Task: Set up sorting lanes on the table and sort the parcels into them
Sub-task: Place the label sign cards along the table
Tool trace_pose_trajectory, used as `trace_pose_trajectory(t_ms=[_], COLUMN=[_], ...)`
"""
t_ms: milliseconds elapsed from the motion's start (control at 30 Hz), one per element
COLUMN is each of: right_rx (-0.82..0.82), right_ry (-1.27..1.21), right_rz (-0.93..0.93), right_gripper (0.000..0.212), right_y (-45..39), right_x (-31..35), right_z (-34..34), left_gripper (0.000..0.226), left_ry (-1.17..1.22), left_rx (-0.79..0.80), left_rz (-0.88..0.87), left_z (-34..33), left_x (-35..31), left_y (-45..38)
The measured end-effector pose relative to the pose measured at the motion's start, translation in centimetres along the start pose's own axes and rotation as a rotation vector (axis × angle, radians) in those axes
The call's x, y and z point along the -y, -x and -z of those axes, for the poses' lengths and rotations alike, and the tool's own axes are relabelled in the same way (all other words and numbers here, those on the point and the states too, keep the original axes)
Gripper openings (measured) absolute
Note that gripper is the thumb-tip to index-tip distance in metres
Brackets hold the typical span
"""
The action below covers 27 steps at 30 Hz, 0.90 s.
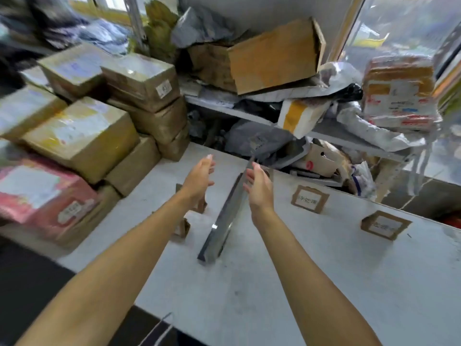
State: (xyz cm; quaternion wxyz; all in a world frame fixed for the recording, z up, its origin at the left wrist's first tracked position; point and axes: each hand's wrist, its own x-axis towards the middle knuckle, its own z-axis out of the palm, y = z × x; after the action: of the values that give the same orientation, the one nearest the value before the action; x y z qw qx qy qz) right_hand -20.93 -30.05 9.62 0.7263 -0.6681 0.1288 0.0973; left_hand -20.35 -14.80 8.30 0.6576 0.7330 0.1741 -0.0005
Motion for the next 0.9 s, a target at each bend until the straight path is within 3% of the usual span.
trace_pose_trajectory(t_ms=[167,300,567,767,900], right_rx=[0.086,0.085,0.192,0.126,0.200], right_ry=[0.037,0.148,0.238,0.134,0.142], right_rz=[-0.107,-0.248,-0.550,-0.600,-0.561], right_gripper=[0.052,0.055,0.072,0.077,0.081], right_y=[0.3,-0.1,-0.3,-1.2,-3.1], right_x=[-2.4,-4.5,-7.0,-7.8,-8.2], right_z=[-8.1,-11.0,-12.4,-11.7,-11.5], left_gripper=[0.054,0.059,0.059,0.062,0.063], left_ry=[-0.093,-0.153,-0.216,-0.275,-0.250], left_rx=[-0.031,-0.007,0.141,0.145,0.142], left_rz=[0.104,0.194,0.358,0.393,0.382], left_z=[8.7,11.6,10.7,10.7,10.0], left_x=[3.6,5.4,5.0,4.9,4.9], left_y=[-2.0,-3.2,-2.3,-2.6,-2.3])
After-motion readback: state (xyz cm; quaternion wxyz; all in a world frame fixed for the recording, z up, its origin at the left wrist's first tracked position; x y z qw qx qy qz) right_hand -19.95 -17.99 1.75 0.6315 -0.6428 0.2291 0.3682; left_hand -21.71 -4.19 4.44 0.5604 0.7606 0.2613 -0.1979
